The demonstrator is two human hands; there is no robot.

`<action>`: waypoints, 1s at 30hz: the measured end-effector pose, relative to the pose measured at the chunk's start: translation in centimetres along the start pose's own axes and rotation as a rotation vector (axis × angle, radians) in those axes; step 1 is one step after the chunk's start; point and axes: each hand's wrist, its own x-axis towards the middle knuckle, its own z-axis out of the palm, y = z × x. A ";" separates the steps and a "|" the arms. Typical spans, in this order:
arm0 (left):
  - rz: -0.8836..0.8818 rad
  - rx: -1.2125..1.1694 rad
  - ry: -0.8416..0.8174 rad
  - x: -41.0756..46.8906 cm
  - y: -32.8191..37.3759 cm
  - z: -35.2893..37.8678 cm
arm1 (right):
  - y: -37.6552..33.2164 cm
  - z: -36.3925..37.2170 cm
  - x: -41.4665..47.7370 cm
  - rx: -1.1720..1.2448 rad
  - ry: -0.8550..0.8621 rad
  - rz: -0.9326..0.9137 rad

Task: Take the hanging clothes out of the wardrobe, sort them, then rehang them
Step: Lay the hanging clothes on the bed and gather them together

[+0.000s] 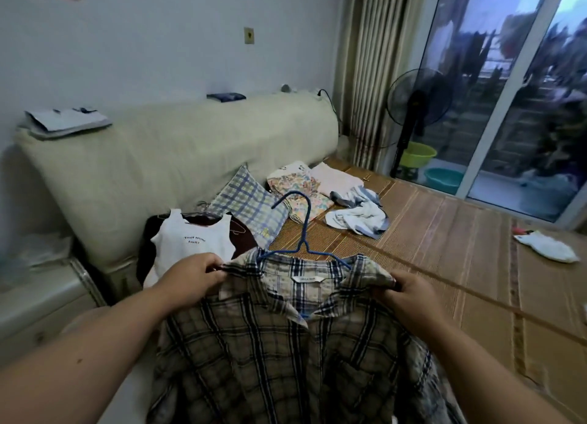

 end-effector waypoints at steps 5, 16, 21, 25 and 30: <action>-0.027 0.045 -0.128 4.9 -6.7 -0.6 | -1.6 7.0 2.7 0.012 -0.040 0.106; -0.021 0.079 -0.148 15.5 -10.0 -0.2 | -1.8 12.1 11.0 0.024 -0.029 0.209; 0.038 0.096 -0.002 23.7 -8.7 0.0 | -0.6 12.4 18.2 0.031 0.052 0.216; 0.005 0.145 -0.040 29.8 -9.2 2.2 | 1.5 13.8 24.1 0.002 -0.004 0.265; -0.088 0.173 -0.157 34.2 -12.4 7.7 | 5.7 17.8 29.1 -0.112 -0.168 0.354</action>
